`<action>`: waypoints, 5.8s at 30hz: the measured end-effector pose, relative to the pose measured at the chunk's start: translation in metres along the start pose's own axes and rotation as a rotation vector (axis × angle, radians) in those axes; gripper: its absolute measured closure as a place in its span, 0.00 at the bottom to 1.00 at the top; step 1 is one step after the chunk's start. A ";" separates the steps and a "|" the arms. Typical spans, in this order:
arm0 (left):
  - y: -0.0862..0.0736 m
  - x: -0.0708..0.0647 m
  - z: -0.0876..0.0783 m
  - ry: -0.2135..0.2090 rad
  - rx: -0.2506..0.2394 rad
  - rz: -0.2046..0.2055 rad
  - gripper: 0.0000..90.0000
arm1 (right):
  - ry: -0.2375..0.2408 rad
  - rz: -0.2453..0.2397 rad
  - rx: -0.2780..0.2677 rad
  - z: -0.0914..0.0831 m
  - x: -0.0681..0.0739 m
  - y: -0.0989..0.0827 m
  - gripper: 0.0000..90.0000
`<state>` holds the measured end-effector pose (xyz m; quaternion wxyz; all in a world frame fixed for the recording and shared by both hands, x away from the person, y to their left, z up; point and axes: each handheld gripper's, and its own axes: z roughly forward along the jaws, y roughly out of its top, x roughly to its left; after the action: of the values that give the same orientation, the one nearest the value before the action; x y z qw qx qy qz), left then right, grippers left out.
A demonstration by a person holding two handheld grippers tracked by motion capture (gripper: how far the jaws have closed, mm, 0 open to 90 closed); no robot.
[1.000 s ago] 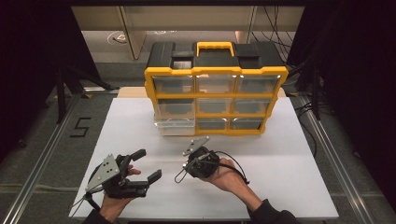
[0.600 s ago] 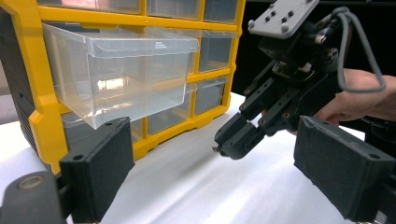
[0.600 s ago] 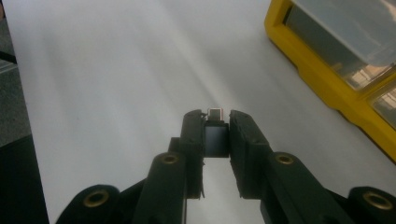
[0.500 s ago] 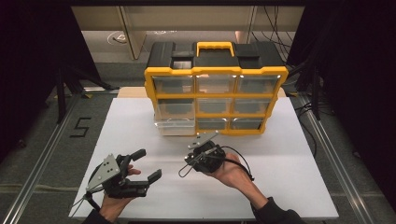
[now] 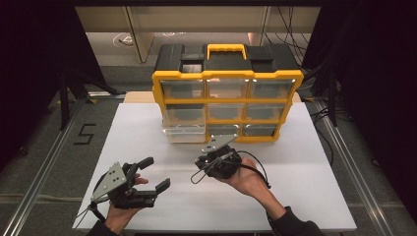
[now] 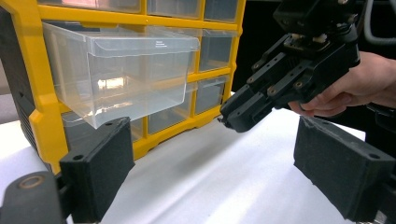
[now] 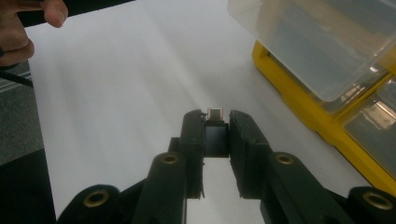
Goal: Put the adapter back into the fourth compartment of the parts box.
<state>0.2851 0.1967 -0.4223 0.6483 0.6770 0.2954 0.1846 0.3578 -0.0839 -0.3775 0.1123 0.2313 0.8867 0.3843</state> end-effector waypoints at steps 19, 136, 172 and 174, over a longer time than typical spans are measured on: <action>0.000 0.000 0.000 0.001 -0.001 -0.002 0.13 | -0.019 -0.007 -0.075 -0.017 -0.003 0.007 0.85; 0.000 0.000 0.002 0.001 0.008 0.011 0.13 | -0.123 0.032 -0.335 -0.046 -0.031 0.059 0.33; -0.001 -0.001 0.003 -0.014 0.024 0.016 0.13 | -0.114 0.064 -0.467 -0.072 -0.020 0.003 0.18; -0.001 0.000 0.003 -0.013 0.024 0.013 0.13 | -0.113 0.068 -0.473 -0.072 -0.019 -0.001 0.18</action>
<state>0.2869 0.1941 -0.4231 0.6409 0.6877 0.2890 0.1810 0.3469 -0.1399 -0.3290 0.1996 0.2493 0.7560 0.5714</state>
